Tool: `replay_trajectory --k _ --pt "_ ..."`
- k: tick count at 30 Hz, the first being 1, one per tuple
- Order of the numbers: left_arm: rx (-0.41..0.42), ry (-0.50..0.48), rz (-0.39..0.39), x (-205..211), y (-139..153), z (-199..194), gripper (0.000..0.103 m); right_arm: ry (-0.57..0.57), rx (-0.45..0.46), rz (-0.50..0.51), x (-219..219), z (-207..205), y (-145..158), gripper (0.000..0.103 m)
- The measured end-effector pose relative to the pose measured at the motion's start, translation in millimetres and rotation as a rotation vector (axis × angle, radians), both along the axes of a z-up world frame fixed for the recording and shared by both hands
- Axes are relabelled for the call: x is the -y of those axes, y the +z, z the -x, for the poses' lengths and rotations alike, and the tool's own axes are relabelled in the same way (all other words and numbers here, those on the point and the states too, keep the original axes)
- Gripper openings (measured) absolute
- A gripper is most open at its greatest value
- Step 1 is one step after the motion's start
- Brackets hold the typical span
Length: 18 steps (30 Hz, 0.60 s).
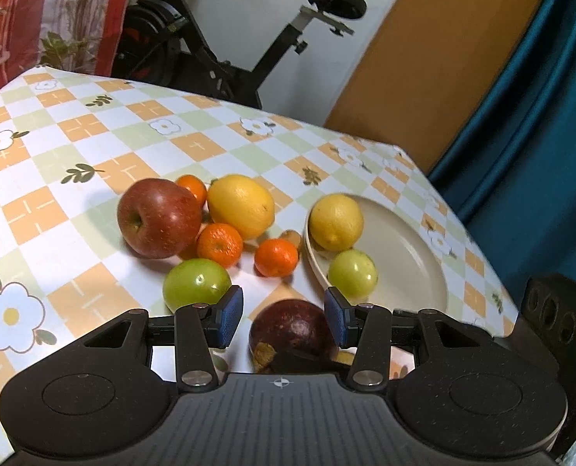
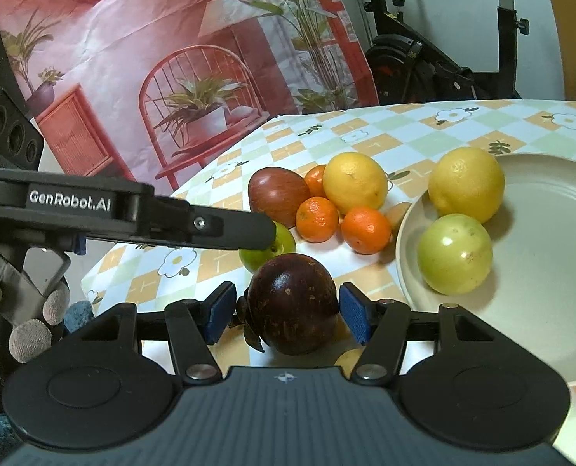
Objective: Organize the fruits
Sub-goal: 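Close the left tool fingers around the mangosteen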
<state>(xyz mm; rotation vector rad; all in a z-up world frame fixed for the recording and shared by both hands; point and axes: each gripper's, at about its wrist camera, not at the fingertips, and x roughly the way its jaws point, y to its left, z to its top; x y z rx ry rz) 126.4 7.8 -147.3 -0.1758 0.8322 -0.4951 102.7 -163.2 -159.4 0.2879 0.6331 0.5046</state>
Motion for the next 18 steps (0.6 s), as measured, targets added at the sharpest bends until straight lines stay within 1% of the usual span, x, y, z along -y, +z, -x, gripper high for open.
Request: replay_trajectory --k 3,6,10,12,16,18 --pt "-0.010 -0.010 -0.031 5.0 -5.4 -0.8 0.049 0.000 0.003 -0.001 0.4 -0.2 0.0 0.062" --pt "-0.017 -0.021 -0.020 6.8 -7.4 -2.8 0.051 -0.006 0.019 0.014 -0.9 1.1 1.8 0.061" --pt "-0.004 -0.033 -0.044 13.1 -7.0 -5.0 0.053 -0.015 0.024 0.019 1.2 1.7 3.8 0.062" --pt "-0.003 -0.034 -0.050 15.5 -7.2 -8.8 0.053 -0.018 0.039 0.039 1.1 3.2 6.0 0.062" --pt "-0.023 -0.044 -0.042 21.7 -10.4 -18.4 0.055 -0.035 0.055 0.053 6.4 6.1 8.9 0.061" --pt "-0.023 -0.052 -0.044 25.4 -11.7 -21.0 0.055 -0.041 0.059 0.046 10.1 6.8 10.1 0.058"
